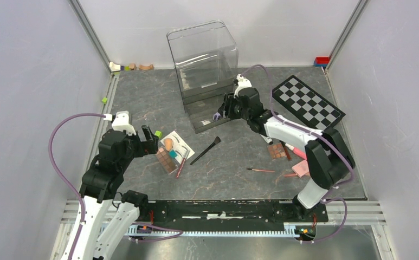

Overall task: Organize the makeup
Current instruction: Place the makeup tool in the drawer, then pick up the makeup brush from the center of the board.

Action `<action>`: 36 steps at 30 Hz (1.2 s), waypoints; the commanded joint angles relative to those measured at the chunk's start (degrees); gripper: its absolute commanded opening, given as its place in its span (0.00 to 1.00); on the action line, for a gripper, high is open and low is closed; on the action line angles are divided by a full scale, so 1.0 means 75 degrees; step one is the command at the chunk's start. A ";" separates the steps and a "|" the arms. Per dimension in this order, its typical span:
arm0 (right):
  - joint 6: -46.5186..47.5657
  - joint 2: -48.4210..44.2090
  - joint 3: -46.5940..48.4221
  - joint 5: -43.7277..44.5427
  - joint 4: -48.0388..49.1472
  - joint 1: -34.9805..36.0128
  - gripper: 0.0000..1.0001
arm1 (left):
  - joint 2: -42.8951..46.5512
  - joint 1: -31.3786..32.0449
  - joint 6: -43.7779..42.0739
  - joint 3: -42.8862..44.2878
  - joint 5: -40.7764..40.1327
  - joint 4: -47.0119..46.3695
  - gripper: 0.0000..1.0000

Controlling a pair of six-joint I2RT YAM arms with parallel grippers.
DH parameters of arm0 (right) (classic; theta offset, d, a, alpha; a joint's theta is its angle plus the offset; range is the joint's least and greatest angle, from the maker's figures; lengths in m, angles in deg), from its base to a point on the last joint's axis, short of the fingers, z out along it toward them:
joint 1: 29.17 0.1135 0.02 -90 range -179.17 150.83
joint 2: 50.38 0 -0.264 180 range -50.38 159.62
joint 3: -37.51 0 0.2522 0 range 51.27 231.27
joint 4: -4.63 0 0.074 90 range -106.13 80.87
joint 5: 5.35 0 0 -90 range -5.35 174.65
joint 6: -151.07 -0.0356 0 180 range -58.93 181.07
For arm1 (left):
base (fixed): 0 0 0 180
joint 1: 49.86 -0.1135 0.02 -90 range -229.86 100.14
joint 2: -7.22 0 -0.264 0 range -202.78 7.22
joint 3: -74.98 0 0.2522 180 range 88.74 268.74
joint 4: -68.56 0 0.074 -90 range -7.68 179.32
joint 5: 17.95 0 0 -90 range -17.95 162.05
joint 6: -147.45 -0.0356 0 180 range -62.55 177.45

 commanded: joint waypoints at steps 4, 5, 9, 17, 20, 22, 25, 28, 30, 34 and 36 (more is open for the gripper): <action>0.4177 -0.0304 0.0211 -0.3810 0.0232 0.0198 0.54 | -0.0016 0.0021 0.0016 -0.0058 -0.0262 -0.0301 1.00; 0.4732 -0.0214 0.0358 -0.3898 -0.0076 0.0332 0.54 | -0.0018 0.0021 0.0016 -0.0048 -0.0270 -0.0294 1.00; 0.7092 -0.0034 0.0400 -0.4110 -0.0523 0.0898 0.56 | 0.0029 0.0021 0.0016 -0.0038 -0.0361 -0.0265 1.00; 1.2065 0.0477 0.0468 -0.5477 -0.1887 0.1408 0.63 | 0.0061 0.0021 0.0010 -0.0035 -0.0458 -0.0251 1.00; 1.3404 0.1076 0.1258 -0.5600 -0.3297 0.1420 0.64 | -0.0018 0.0021 0.0090 0.0202 -0.0331 -0.0094 1.00; 1.3937 0.1567 0.1970 -0.5569 -0.4271 0.1420 0.63 | -0.0056 0.0021 0.0137 0.0507 -0.0217 -0.0046 1.00; 1.4502 0.2285 0.2891 -0.5363 -0.5354 0.1432 0.62 | -0.0023 0.0021 0.0167 0.0659 -0.0358 -0.0175 1.00; 1.4721 0.2671 0.3361 -0.5227 -0.5919 0.1452 0.60 | -0.0077 0.0020 0.0259 0.0716 -0.0388 -0.0210 1.00; 1.4745 0.2760 0.3381 -0.5206 -0.6000 0.1455 0.60 | -0.0060 0.0021 0.0314 0.0633 -0.0352 -0.0310 1.00; 1.4834 0.2859 0.3334 -0.5189 -0.6337 0.1513 0.59 | 0.0078 0.0021 0.0299 0.0355 -0.0320 -0.0489 1.00; 1.4836 0.2831 0.3190 -0.5146 -0.6390 0.1548 0.57 | 0.0154 0.0027 0.0223 0.0238 -0.0409 -0.0493 1.00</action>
